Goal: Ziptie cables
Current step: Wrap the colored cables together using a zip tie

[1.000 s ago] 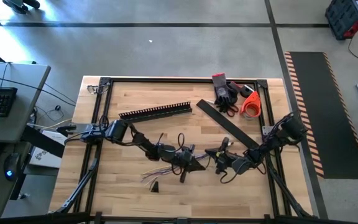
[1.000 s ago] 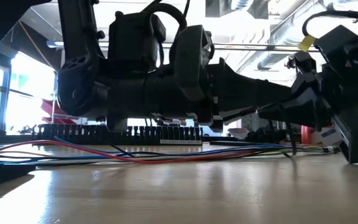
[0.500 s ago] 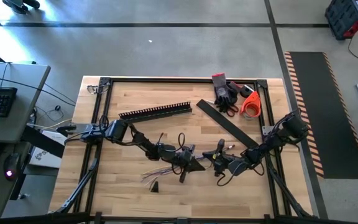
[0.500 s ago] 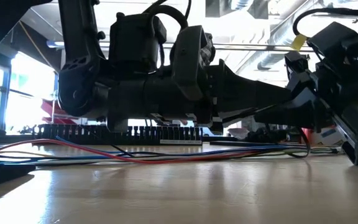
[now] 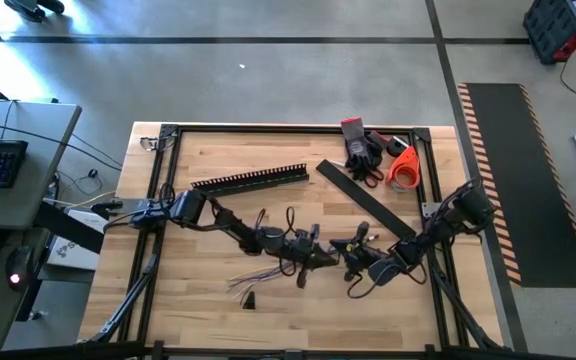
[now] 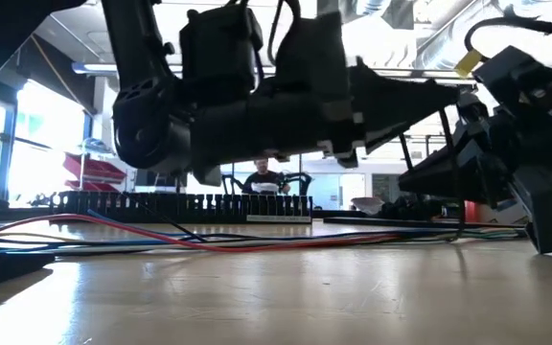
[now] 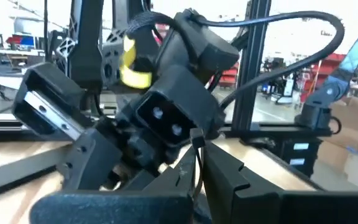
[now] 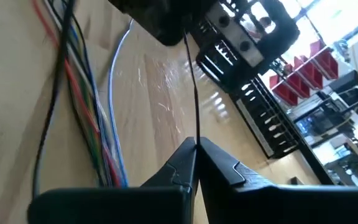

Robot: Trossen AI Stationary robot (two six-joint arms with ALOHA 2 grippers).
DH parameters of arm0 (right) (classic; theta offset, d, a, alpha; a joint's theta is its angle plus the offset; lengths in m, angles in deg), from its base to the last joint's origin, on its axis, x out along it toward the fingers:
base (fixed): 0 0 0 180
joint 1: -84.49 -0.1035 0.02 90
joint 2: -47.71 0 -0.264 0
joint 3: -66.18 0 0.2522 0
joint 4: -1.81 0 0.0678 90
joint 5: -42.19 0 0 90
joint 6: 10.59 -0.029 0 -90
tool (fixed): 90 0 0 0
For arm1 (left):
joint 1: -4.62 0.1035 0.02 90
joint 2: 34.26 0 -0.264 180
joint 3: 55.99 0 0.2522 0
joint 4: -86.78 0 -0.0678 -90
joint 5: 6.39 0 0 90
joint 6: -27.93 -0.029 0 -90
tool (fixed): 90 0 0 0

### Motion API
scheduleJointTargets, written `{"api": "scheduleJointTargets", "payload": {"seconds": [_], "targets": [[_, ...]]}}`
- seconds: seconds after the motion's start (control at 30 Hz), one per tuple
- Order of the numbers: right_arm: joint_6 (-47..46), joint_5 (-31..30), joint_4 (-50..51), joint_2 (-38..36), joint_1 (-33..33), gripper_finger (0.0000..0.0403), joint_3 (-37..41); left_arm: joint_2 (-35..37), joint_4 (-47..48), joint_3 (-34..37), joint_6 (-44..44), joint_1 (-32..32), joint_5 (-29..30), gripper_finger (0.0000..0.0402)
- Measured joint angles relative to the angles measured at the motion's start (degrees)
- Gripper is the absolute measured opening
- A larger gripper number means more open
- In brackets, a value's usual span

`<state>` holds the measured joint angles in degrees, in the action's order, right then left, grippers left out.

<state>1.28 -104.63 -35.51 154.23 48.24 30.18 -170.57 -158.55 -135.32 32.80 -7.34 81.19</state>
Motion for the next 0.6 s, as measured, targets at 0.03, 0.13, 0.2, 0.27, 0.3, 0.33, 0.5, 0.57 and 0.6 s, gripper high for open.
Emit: {"api": "scheduleJointTargets", "payload": {"seconds": [0.03, 0.13, 0.2, 0.27, 0.3, 0.33, 0.5, 0.57, 0.6], "targets": [[-0.13, -0.62, 0.05, 0.00, -0.35, 0.0000, 0.00, 0.00, 0.75, -0.23, -0.04, 0.03, -0.38, 0.0000], [-0.87, -3.28, 0.12, 0.02, -1.27, 0.0000, 0.00, -0.02, 1.58, -0.38, 0.39, 0.31, -1.90, 0.0000], [-2.97, -3.45, 0.46, 0.02, -1.42, 0.0000, 0.02, -0.02, 1.77, -0.38, 0.88, 0.31, -2.07, 0.0000], [-5.80, -3.02, 0.94, 0.04, -1.40, 0.0000, 0.16, -0.01, 2.02, -0.38, 0.89, 0.29, -2.07, 0.0000], [-6.85, -2.76, 0.93, 0.04, -1.40, 0.0000, 0.46, -0.02, 1.98, -0.38, 0.99, 0.29, -2.07, 0.0000], [-7.49, -2.72, 0.81, 0.04, -1.41, 0.0000, 0.74, -0.02, 1.94, -0.38, 1.14, 0.29, -2.18, 0.0000], [-6.91, -2.72, -0.43, 0.02, -1.42, 0.0000, 1.18, -0.02, 3.12, -0.38, 2.46, 0.28, -4.28, 0.0000], [-5.81, -2.72, -1.67, 0.04, -1.42, 0.0000, 1.18, -0.02, 3.27, -0.38, 2.56, 0.27, -4.77, 0.0000], [-5.23, -2.70, -2.18, 0.04, -1.42, 0.0000, 1.22, -0.02, 3.45, -0.38, 2.58, 0.27, -4.81, 0.0000]]}}
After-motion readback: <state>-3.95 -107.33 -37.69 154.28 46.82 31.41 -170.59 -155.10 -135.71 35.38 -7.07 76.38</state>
